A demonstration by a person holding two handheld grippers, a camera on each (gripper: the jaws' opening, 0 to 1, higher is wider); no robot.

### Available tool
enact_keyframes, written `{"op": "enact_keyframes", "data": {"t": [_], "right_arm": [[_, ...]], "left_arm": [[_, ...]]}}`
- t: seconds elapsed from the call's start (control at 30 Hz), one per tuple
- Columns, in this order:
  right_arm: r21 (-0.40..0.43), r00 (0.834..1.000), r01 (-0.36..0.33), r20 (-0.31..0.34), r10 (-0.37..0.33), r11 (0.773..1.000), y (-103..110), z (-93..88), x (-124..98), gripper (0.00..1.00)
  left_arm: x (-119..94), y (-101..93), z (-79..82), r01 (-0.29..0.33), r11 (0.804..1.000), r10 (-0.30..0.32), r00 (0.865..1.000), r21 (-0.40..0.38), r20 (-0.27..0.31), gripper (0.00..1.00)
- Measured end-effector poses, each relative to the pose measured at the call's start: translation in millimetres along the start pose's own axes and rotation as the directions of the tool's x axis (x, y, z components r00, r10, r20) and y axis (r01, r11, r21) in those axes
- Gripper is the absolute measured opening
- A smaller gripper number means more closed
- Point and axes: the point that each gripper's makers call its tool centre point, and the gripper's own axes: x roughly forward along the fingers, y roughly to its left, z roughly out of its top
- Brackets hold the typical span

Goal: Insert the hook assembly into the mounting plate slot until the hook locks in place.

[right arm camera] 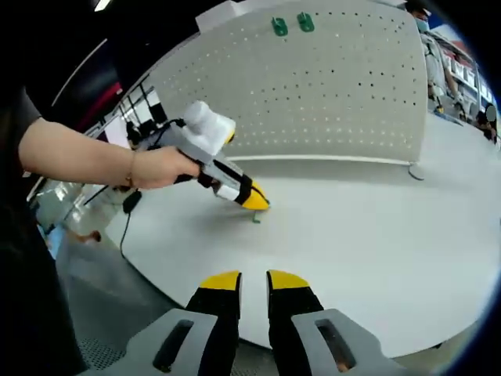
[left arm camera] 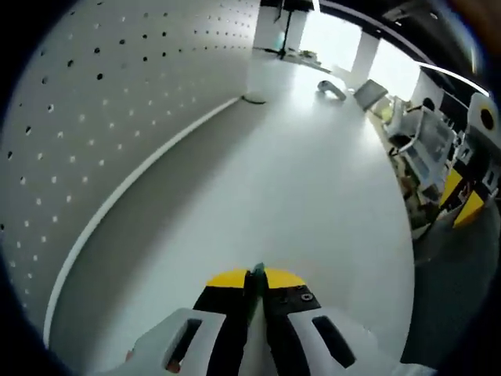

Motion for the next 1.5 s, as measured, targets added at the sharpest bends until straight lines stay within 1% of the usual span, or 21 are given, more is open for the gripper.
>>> {"op": "enact_keyframes", "data": {"t": [0.03, 0.1, 0.2, 0.33, 0.5, 0.57, 0.67, 0.8, 0.9, 0.97, 1.07, 1.27, 1.33, 1.5], "right_arm": [[0.0, 1.0, -0.001, -0.001, 0.001, 1.0, 0, 0.0, 0, 0.11], [-0.001, 1.0, -0.005, 0.0, 0.005, 1.0, 2, 0.4, 1, 0.11], [-0.005, 1.0, -0.011, 0.0, 0.011, 1.0, 4, 0.3, 1, 0.1], [-0.005, 1.0, -0.01, 0.002, 0.01, 1.0, 5, 0.2, 1, 0.1], [-0.007, 1.0, -0.009, 0.012, 0.009, 1.0, 5, 3.3, 0, 0.1], [-0.011, 1.0, -0.008, 0.016, 0.008, 1.0, 5, 5.1, -1, 0.1], [-0.021, 1.0, -0.006, 0.023, 0.007, 1.0, 5, 8.7, -2, 0.1], [-0.03, 0.999, -0.003, 0.031, 0.004, 1.0, 4, 11.5, -2, 0.1], [-0.035, 0.999, -0.003, 0.036, 0.005, 0.999, 5, 12.8, -3, 0.1], [-0.04, 0.999, -0.006, 0.036, 0.007, 0.999, 7, 13.3, -3, 0.1], [-0.052, 0.999, -0.014, 0.04, 0.016, 0.999, 11, 14.7, -3, 0.1], [-0.068, 0.999, -0.027, 0.045, 0.03, 0.997, 17, 17.5, -2, 0.1], [-0.074, 0.998, -0.03, 0.05, 0.034, 0.997, 19, 19.2, -3, 0.1], [-0.087, 0.998, -0.039, 0.055, 0.044, 0.995, 23, 21.1, -3, 0.1]], "left_arm": [[-1, -0.2, -1.6, -0.005, 1.0, 0.005, 1.0, 0.014, -0.009, 0.06], [-1, 0.6, -1.6, -0.004, 1.0, 0.004, 1.0, 0.013, -0.008, 0.06], [-3, 2.0, -1.1, 0.002, 0.999, -0.002, 1.0, -0.043, -0.001, 0.05], [-9, -2.2, 2.1, 0.011, 0.996, -0.01, 1.0, -0.089, 0.012, 0.05], [-17, -10.3, 2.9, 0.026, 0.991, -0.024, 0.999, -0.129, 0.024, 0.04], [-19, -10.4, 3.4, 0.026, 0.991, -0.021, 0.999, -0.134, 0.033, 0.04], [-30, -12.8, 10.2, 0.022, 0.989, -0.014, 0.998, -0.149, 0.056, 0.04], [-36, -16.8, 11.4, 0.022, 0.987, -0.011, 0.998, -0.161, 0.066, 0.04], [-47, -21.9, 12.4, -0.005, 0.99, 0.015, 0.998, -0.139, 0.068, 0.04], [-53, -24.9, 13.0, -0.007, 0.991, 0.017, 0.997, -0.137, 0.072, 0.03], [-64, -29.8, 17.9, -0.013, 0.991, 0.026, 0.995, -0.131, 0.092, 0.03], [-87, -36.2, 25.9, -0.017, 0.985, 0.043, 0.989, -0.174, 0.142, 0.03], [-97, -43.3, 27.8, -0.023, 0.985, 0.051, 0.986, -0.171, 0.157, 0.03], [-116, -53.2, 27.8, -0.034, 0.984, 0.066, 0.982, -0.174, 0.179, 0.03]]}}
